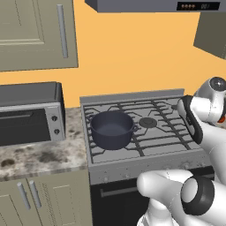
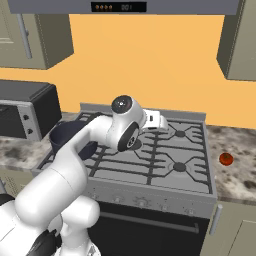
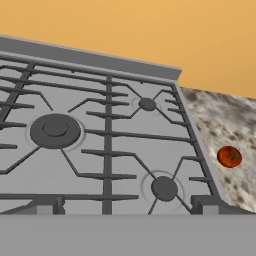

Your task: Turn on the burner for the pot on the stove. Wait thirty seconds for the pot to heat up. Then add the tomato to the pot.

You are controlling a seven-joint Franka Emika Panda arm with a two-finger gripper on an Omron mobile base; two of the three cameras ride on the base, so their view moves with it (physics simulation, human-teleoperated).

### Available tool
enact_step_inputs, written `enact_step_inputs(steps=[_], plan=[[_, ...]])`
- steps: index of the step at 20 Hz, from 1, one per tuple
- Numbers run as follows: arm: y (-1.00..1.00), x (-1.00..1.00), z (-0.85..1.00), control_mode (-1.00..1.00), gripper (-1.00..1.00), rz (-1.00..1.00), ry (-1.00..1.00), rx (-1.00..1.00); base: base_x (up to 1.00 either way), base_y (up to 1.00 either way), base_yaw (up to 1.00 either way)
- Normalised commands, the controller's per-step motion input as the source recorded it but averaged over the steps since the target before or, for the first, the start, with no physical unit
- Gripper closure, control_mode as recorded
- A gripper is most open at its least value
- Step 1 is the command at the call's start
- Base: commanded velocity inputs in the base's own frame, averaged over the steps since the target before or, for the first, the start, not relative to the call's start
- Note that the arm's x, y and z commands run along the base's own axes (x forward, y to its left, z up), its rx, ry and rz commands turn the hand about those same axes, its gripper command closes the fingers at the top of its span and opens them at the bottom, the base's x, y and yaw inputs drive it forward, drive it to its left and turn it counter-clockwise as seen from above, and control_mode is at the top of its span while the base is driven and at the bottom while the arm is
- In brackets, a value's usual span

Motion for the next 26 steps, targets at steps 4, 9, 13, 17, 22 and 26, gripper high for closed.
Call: enact_step_inputs(steps=[4, 9, 13, 17, 22, 26], plan=[[-0.12, -0.01, 0.00, -1.00, -1.00, -0.03, -0.02, 0.00, 0.00, 0.00, 0.00], [-0.18, 0.00, 0.00, -1.00, -1.00, -0.27, -0.02, 0.03, 0.00, 0.00, 0.00], [-0.39, 0.00, 0.00, -1.00, -1.00, -0.29, 0.00, 0.07, 0.00, 0.00, 0.00], [-0.18, 0.00, 0.00, -1.00, -1.00, -0.08, 0.00, 0.01, 0.00, 0.00, 0.00], [-0.24, 0.00, 0.00, -1.00, -1.00, 0.02, 0.00, 0.00, 0.00, 0.00, 0.00], [-0.54, 0.00, 0.00, -1.00, -1.00, 0.07, 0.00, 0.01, 0.00, 0.00, 0.00]])
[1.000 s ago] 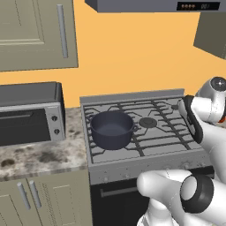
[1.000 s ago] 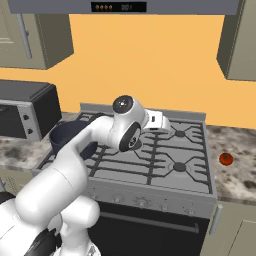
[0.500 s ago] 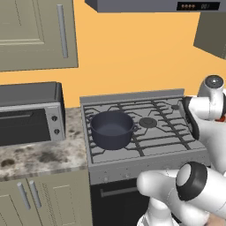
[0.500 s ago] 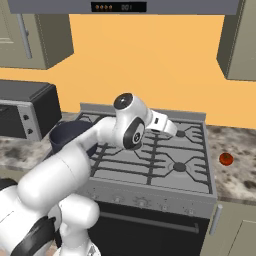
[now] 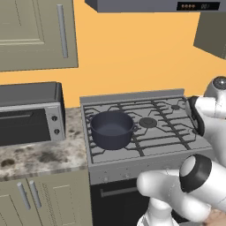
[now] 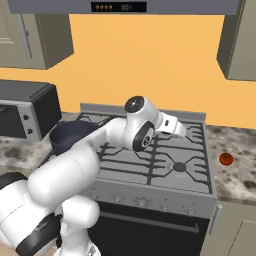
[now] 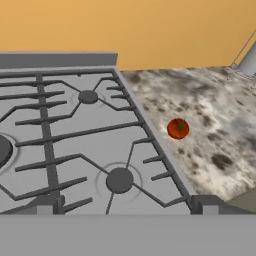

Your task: Turn on the burner for the pot on the stove. Wait thirty seconds for the pot to heat up. Then add the tomato to the pot.

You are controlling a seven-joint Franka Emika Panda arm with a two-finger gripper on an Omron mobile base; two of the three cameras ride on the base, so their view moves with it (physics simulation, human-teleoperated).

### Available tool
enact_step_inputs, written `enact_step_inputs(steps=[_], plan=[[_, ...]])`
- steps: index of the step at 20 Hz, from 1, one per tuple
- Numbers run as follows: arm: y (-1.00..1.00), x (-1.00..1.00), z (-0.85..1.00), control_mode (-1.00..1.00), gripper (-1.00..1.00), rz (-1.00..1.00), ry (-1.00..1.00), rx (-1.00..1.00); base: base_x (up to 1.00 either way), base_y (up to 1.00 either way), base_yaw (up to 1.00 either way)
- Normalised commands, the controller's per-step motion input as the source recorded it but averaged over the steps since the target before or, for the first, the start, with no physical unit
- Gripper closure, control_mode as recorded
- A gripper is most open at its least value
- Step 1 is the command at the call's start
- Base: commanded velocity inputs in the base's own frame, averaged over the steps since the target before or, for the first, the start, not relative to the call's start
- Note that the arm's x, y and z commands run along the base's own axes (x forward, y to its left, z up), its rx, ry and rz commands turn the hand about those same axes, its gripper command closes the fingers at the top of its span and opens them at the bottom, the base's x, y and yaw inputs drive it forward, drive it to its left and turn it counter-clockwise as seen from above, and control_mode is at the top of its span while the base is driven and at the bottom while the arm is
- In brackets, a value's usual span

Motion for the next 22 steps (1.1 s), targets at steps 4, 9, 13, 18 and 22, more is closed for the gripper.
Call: enact_step_inputs(steps=[4, 9, 13, 18, 22], plan=[[-0.60, 0.00, 0.00, -1.00, -1.00, 0.05, 0.00, 0.05, 0.00, 0.00, 0.00], [-0.64, 0.00, 0.00, -1.00, -1.00, 0.05, 0.00, 0.04, 0.00, 0.00, 0.00], [-0.59, 0.00, 0.00, -1.00, -1.00, 0.01, 0.00, 0.02, 0.00, 0.00, 0.00], [-0.55, 0.00, -0.01, -1.00, -1.00, 0.00, 0.04, 0.02, 0.00, 0.00, 0.00], [-0.39, 0.00, -0.11, -1.00, -1.00, 0.00, 0.08, 0.00, 0.00, 0.00, 0.00]])
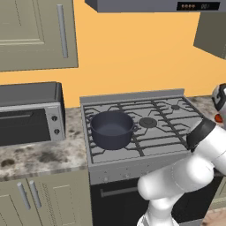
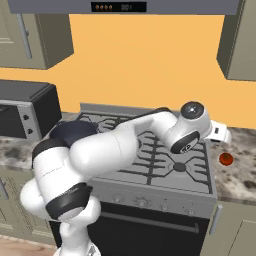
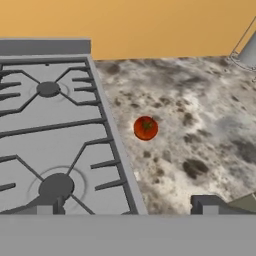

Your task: Turn on the burner for the pot on the stove. Wait thirty seconds for the pot to heat up. Then add the tomato to the pot.

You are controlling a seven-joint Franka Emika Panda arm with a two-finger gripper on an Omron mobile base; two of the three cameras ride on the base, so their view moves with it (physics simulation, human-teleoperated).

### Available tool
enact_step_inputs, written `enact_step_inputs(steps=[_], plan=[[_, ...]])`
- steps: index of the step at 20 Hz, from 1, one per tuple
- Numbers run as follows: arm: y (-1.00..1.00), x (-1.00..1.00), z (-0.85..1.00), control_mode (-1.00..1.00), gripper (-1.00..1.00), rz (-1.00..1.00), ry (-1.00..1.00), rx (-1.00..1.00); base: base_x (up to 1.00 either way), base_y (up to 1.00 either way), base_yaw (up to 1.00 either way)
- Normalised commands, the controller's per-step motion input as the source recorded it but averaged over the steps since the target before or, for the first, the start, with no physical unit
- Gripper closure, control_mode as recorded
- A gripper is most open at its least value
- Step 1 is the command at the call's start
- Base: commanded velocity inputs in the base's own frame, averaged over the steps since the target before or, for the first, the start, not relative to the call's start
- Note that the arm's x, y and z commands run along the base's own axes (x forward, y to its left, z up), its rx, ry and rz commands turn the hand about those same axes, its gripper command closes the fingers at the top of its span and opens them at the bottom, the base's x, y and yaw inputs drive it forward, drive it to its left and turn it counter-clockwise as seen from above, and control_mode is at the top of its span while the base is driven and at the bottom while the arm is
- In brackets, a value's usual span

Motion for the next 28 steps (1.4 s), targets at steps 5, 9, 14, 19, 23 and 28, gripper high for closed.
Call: enact_step_inputs(steps=[5, 9, 14, 19, 23, 28], plan=[[-0.21, 0.00, -0.22, -1.00, -1.00, -0.03, 0.07, 0.00, 0.00, 0.00, 0.00], [-0.06, 0.00, -0.23, -1.00, -1.00, 0.00, 0.02, 0.00, 0.00, 0.00, 0.00], [0.00, 0.06, -0.35, -1.00, -1.00, 0.00, 0.00, 0.00, 0.00, 0.00, 0.00], [0.00, 0.14, -0.45, -1.00, -1.00, 0.00, 0.00, 0.00, 0.00, 0.00, 0.00], [0.00, 0.21, -0.38, -1.00, -1.00, 0.00, 0.00, -0.02, 0.00, 0.00, 0.00], [-0.11, 0.31, -0.21, -1.00, -1.00, -0.02, 0.02, 0.00, 0.00, 0.00, 0.00]])
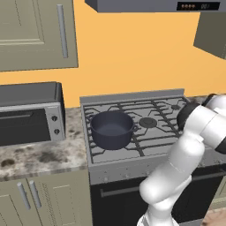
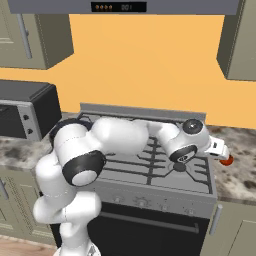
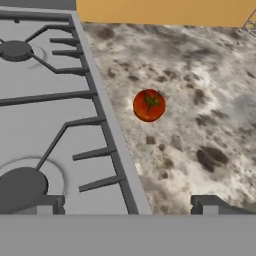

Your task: Turn on the burner for the pot on the stove. Wait thirty seconds for the pot to heat up. Then add the tomato to the pot.

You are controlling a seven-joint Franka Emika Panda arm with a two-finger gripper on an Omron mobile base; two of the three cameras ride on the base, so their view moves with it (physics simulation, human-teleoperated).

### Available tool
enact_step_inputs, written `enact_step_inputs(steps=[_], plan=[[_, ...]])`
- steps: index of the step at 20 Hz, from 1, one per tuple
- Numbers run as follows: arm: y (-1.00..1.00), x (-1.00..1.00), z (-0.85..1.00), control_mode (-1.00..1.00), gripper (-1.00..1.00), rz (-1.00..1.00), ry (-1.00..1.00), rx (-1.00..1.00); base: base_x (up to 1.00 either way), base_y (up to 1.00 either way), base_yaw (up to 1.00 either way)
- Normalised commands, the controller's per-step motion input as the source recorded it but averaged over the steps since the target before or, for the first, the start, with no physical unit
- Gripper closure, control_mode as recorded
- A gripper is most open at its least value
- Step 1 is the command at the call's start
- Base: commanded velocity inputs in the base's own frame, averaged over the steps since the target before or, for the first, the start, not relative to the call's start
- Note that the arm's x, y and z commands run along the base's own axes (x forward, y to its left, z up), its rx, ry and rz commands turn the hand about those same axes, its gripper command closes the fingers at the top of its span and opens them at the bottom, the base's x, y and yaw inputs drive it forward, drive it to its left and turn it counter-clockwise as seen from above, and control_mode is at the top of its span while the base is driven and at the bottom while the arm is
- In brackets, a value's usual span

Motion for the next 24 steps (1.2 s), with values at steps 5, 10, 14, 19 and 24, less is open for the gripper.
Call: enact_step_inputs(steps=[5, 10, 14, 19, 24], plan=[[-0.18, 0.23, -0.07, -1.00, -1.00, -0.04, 0.01, 0.00, 0.00, 0.00, 0.00], [-0.08, 0.00, 0.01, -1.00, -1.00, -0.02, 0.01, 0.04, 0.00, 0.00, 0.00], [-0.20, 0.01, 0.00, -1.00, -1.00, -0.15, 0.00, 0.11, 0.00, 0.00, 0.00], [-0.05, 0.00, 0.00, -1.00, -1.00, -0.10, 0.00, 0.06, 0.00, 0.00, 0.00], [0.00, 0.03, 0.00, -1.00, -1.00, 0.00, 0.00, 0.00, 0.00, 0.00, 0.00]])
